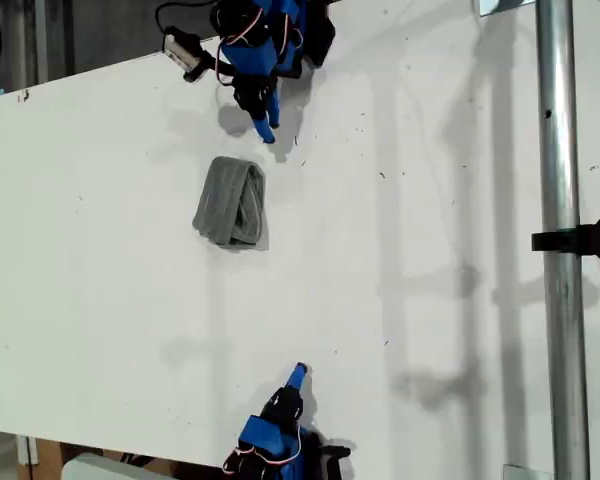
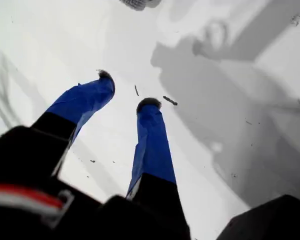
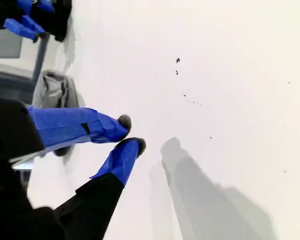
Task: Grasp corners of a towel and fold twice.
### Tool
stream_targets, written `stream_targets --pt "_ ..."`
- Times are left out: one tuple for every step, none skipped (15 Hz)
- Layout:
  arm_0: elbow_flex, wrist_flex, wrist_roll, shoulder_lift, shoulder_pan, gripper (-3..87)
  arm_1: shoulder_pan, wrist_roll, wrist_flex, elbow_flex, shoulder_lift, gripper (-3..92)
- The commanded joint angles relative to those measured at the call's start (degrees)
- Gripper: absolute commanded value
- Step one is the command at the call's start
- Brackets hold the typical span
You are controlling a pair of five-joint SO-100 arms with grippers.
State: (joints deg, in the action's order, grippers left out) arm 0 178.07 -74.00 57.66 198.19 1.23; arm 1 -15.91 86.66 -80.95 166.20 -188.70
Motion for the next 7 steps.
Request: stream_targets --pt "0.53 -0.18 -0.70 0.44 0.79 3.7 -0.35 -1.05 -0.18 -0.44 0.18 15.2" --pt "0.53 -0.18 -0.70 0.44 0.79 3.7 -0.26 -1.05 -0.18 -0.44 0.18 15.2" --pt "0.53 -0.18 -0.70 0.44 0.79 3.7 0.00 -1.05 -0.18 -0.44 0.18 15.2" --pt "0.53 -0.18 -0.70 0.44 0.79 3.7 0.00 -1.05 -0.18 -0.44 0.18 15.2" --pt "0.53 -0.18 -0.70 0.44 0.79 3.7 0.09 -1.05 -0.18 -0.44 0.18 15.2" --pt "0.53 -0.18 -0.70 0.44 0.79 3.7 0.09 -1.05 -0.18 -0.44 0.18 15.2" --pt "0.53 -0.18 -0.70 0.44 0.79 3.7 0.18 -1.05 -0.18 -0.44 0.18 15.2"
